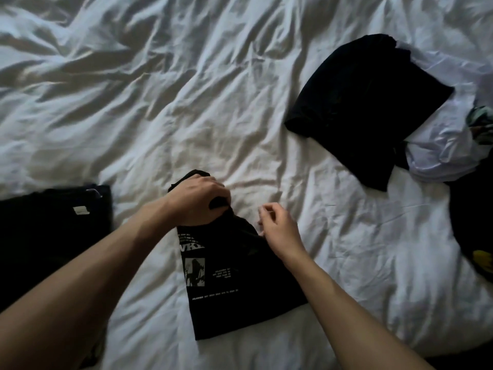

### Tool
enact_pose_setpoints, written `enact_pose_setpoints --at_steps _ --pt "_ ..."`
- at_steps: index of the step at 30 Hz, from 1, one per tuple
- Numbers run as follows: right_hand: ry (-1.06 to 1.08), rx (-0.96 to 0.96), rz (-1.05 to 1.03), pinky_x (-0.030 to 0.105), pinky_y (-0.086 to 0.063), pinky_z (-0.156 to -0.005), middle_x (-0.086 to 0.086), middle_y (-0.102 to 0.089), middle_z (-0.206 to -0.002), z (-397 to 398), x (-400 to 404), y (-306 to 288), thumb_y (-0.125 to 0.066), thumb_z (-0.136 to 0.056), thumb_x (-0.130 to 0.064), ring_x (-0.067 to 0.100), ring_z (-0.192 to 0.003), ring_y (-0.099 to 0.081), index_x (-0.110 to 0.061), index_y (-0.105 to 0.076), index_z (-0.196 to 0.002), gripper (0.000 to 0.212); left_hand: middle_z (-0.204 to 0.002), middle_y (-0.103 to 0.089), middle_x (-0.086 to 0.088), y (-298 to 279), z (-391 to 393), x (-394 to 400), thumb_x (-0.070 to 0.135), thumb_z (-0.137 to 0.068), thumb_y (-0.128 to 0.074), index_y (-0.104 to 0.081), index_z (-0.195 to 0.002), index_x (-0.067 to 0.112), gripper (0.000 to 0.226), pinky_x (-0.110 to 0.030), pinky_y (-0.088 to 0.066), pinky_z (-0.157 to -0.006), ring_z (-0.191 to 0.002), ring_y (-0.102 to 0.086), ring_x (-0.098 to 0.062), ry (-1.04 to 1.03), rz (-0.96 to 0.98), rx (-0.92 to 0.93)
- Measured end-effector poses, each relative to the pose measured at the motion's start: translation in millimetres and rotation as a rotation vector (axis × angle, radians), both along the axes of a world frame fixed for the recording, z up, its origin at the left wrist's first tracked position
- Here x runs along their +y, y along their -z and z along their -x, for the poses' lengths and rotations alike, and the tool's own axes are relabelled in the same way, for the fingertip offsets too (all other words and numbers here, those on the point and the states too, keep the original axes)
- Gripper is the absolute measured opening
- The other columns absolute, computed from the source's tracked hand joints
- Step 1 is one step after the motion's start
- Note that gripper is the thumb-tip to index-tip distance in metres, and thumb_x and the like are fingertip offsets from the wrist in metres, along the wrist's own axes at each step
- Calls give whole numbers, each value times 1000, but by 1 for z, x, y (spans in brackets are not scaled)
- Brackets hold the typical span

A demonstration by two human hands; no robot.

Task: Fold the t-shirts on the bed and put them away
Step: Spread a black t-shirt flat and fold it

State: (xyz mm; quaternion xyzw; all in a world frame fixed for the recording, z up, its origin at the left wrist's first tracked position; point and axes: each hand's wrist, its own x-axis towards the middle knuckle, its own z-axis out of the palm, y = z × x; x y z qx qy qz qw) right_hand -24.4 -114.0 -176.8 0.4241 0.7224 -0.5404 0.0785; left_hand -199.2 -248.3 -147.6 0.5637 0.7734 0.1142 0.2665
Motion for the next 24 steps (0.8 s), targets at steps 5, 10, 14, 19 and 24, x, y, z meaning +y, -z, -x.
enact_pose_setpoints --at_steps 5,10,14,19,24 --pt "-378 -141 135 32 -52 -88 8 -71 -101 28 3 10 -74 -83 -37 17 -95 -65 -11 -70 -101 32 -95 -70 14 -2 5 -23 35 -86 -58 -72 -95 28 18 -24 -44 -80 -99 -60 -13 -36 -12 -38" --pt "-422 -110 546 29 -47 -67 10 -63 -79 33 0 -2 -69 -88 -21 21 -73 -59 -3 -70 -90 18 -99 -68 15 -7 5 -23 43 -80 -52 -71 -98 32 28 -31 -49 -83 -99 -61 -11 -86 38 -96" --pt "-191 108 375 24 -45 -64 7 -62 -80 25 -1 -4 -65 -92 -16 17 -75 -59 -12 -60 -86 9 -103 -64 11 -7 7 -28 36 -88 -63 -71 -101 32 16 -29 -47 -80 -100 -59 -12 -110 18 -67" --pt "-115 123 228 29 -52 -73 2 -70 -92 7 5 -1 -58 -98 -30 14 -85 -67 -17 -64 -97 15 -102 -66 5 -7 2 -22 33 -90 -59 -73 -103 22 23 -33 -48 -83 -96 -62 -15 -203 -77 -194" --pt "-426 38 -30 27 -51 -79 -10 -67 -101 1 12 -9 -67 -72 -69 8 -94 -64 -28 -62 -112 57 -97 -69 3 3 -5 8 45 -88 -51 -70 -108 26 33 -39 -52 -76 -90 -66 -22 -338 -215 -95"
